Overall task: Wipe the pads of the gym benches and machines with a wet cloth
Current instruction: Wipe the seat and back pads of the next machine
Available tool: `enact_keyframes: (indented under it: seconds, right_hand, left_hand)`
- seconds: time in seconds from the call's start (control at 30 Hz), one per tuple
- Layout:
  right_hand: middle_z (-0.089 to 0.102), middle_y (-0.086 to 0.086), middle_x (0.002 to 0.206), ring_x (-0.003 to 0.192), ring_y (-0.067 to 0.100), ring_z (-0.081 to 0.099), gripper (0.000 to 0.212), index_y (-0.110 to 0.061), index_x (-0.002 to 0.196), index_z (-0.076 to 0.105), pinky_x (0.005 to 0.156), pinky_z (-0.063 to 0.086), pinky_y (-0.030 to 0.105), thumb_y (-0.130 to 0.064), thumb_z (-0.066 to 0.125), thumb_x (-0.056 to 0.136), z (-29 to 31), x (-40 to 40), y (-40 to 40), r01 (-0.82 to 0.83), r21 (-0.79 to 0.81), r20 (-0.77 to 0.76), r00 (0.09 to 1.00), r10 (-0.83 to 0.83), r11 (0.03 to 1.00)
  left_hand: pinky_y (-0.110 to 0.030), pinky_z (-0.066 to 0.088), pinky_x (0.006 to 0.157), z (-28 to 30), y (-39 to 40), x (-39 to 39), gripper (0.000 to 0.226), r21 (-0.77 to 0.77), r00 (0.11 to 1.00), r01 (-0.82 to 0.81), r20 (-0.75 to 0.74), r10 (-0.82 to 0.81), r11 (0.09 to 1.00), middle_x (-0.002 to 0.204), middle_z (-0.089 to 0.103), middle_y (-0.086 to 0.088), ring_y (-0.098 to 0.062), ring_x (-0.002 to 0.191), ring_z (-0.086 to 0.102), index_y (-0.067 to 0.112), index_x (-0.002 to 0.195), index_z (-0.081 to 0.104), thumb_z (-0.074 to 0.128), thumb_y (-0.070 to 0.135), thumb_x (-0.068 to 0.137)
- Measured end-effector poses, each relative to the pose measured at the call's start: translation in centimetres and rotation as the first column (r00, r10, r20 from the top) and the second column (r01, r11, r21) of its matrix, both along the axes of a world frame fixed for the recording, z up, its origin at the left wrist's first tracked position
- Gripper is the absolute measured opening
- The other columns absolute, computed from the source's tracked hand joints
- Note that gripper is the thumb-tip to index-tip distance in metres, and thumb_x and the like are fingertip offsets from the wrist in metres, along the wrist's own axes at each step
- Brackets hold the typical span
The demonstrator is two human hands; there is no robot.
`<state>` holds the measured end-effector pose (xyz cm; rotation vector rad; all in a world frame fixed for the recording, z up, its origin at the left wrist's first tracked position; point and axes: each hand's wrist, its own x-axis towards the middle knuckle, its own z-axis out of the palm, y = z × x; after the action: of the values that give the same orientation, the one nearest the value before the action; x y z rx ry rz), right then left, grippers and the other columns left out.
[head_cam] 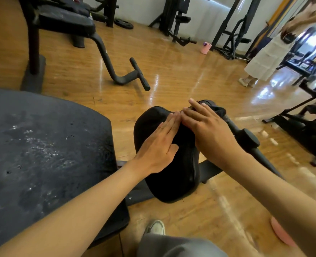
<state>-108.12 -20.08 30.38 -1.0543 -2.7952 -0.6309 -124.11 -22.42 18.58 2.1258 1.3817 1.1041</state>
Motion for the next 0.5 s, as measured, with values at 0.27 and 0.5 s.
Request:
enact_keyframes:
  seconds: [0.27, 0.5]
  right_hand:
    - [0.059, 0.024, 0.139, 0.145, 0.045, 0.038, 0.051, 0.006, 0.131, 0.062, 0.123, 0.018, 0.049, -0.012, 0.049, 0.085, -0.4, -2.5, 0.9, 0.105, 0.051, 0.078, 0.991, -0.108, 0.993]
    - [0.058, 0.019, 0.141, 0.147, 0.04, 0.035, 0.055, -0.001, 0.131, 0.063, 0.123, 0.017, 0.046, -0.014, 0.038, 0.084, 1.6, -2.6, 2.2, 0.182, 0.075, 0.042, 0.982, -0.186, 0.98]
  left_hand:
    - [-0.029, 0.0, 0.129, 0.1, 0.4, -0.4, 0.079, 0.021, 1.0, 0.007, 0.005, -0.008, 1.0, 0.172, -0.006, 0.004, -0.002, 0.155, -0.013, 0.015, 0.164, 0.002, 0.047, 0.015, 0.099]
    - [-0.03, 0.001, 0.129, -0.8, 0.3, -0.8, 0.079, 0.024, 1.0, -0.018, -0.008, 0.018, 1.0, 0.173, -0.006, 0.003, -0.002, 0.156, -0.013, 0.016, 0.164, 0.0, 0.039, 0.023, 0.096]
